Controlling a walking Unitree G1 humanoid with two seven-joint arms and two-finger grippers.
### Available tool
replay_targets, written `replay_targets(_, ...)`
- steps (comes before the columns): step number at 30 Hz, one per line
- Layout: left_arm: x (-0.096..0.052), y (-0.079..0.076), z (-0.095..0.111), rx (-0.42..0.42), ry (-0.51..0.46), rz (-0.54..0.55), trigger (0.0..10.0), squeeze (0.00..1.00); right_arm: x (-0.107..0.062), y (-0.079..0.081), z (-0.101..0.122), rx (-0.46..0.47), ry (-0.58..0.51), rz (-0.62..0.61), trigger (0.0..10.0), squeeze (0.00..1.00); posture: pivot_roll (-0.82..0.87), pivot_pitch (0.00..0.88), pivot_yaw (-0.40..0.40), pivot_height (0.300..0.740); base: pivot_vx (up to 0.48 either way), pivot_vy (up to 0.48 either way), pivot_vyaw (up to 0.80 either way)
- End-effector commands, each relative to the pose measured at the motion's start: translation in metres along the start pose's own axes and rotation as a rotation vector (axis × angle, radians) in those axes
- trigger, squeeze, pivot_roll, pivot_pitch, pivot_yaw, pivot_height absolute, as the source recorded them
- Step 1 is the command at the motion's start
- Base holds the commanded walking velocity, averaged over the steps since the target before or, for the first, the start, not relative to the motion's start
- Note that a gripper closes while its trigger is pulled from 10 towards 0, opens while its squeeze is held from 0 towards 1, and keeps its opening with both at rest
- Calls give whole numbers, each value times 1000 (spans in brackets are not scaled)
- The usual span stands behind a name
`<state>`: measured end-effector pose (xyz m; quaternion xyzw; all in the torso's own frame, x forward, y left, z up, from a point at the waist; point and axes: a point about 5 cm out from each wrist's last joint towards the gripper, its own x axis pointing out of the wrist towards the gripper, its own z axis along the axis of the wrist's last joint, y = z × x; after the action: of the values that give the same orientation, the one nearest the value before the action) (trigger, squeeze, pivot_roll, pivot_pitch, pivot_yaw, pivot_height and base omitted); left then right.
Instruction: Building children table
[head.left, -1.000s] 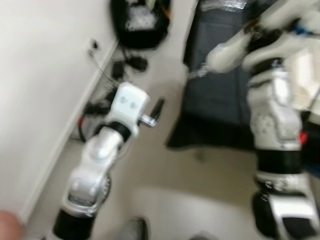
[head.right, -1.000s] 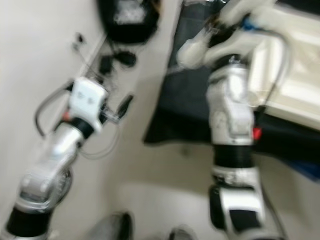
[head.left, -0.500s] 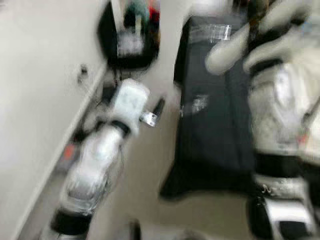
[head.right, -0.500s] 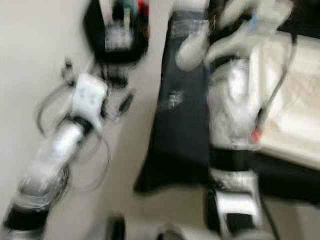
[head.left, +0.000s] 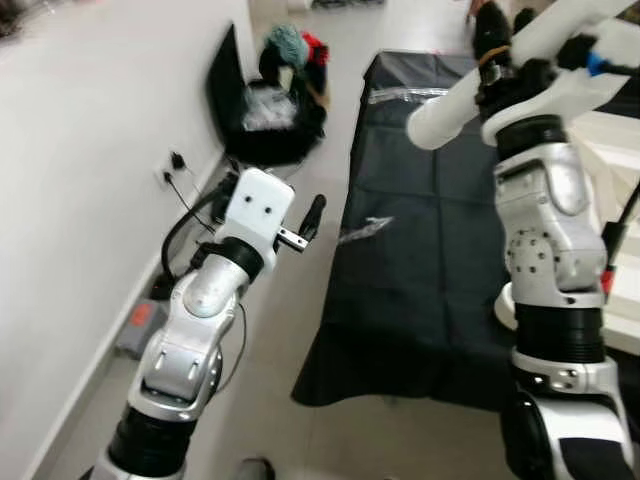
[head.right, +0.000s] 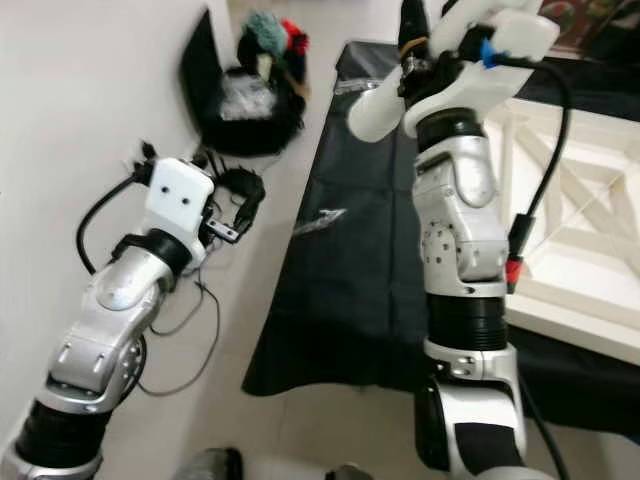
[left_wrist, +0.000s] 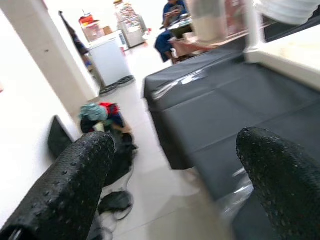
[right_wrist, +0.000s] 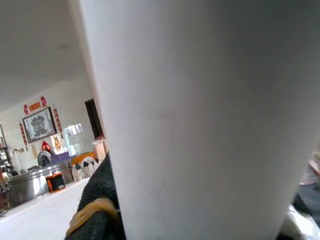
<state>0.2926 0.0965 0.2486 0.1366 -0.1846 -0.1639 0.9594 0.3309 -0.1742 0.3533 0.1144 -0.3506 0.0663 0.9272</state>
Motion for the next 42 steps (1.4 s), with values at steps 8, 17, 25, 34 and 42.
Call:
replay_targets(8,-2,-2,-10,0,41,-8,10000,0,0,0,2,-5,-3,4,10000,0,156,169,-6,740,212,-413,0)
replay_targets(17,0,-3,-13,-51,69,-47,10000,0,4,4,-4,68,73,103,10000,0,156,152,-11,740,54,-66,0)
replay_targets(25,-10,-12,-16,-72,142,-388,10000,0,4,6,-19,107,259,250,10000,0,161,146,-15,740,0,0,0)
replay_targets(34,-4,-2,-15,-52,178,-473,10000,0,-6,16,-39,92,392,380,10000,0,166,146,-20,740,0,0,0)
replay_targets(42,3,-1,-14,9,152,-480,10000,0,-18,21,-52,154,505,463,10000,0,165,154,-19,740,0,0,0)
